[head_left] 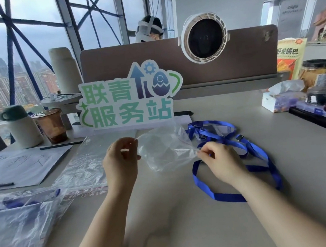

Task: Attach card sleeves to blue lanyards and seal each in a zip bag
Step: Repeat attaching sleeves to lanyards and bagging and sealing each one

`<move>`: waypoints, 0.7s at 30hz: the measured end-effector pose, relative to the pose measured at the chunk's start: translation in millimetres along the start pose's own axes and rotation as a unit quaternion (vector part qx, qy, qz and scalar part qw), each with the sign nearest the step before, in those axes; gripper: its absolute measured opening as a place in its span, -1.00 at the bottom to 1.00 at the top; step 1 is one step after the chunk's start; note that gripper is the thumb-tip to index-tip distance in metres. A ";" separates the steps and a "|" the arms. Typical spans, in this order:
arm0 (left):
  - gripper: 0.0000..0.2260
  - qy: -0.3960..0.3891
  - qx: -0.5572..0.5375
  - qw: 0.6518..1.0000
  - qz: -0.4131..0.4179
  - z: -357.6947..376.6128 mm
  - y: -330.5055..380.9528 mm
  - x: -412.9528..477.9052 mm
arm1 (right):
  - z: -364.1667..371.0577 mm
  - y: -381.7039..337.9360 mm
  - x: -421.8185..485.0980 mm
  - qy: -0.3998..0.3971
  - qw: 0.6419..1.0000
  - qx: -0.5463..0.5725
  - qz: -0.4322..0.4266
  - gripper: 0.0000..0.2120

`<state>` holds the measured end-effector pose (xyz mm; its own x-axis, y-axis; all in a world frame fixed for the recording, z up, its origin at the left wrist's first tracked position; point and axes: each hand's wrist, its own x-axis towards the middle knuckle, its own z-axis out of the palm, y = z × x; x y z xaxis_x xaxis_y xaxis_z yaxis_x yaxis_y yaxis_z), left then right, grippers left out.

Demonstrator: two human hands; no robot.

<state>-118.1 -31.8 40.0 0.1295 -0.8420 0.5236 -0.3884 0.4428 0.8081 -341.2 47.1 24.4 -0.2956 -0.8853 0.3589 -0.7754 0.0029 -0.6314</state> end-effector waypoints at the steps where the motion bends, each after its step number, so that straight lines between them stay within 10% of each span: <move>1: -0.94 -0.002 -0.002 1.000 0.001 0.9 -0.4 -1.3 | 0.2 -0.9 -0.5 -0.005 1.000 0.014 0.000 -0.76; 10: -0.72 -0.037 0.104 0.989 0.102 15.8 14.4 -20.8 | -61.3 47.9 15.2 0.076 0.987 -0.071 0.122 -0.88; 16: -0.73 -0.225 0.207 0.868 0.391 53.6 48.7 -53.0 | -70.4 83.6 14.8 0.004 0.969 -0.176 0.172 -0.69; 21: -0.55 -0.376 0.353 0.798 0.310 88.1 52.2 -58.1 | -62.0 92.1 17.5 -0.002 0.977 -0.141 0.161 -0.73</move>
<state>-226.3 13.1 27.9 -0.7698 -0.5917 0.2393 -0.6160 0.7869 -0.0361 -452.5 60.8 15.1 -0.5474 -0.8194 0.1700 -0.7656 0.4082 -0.4972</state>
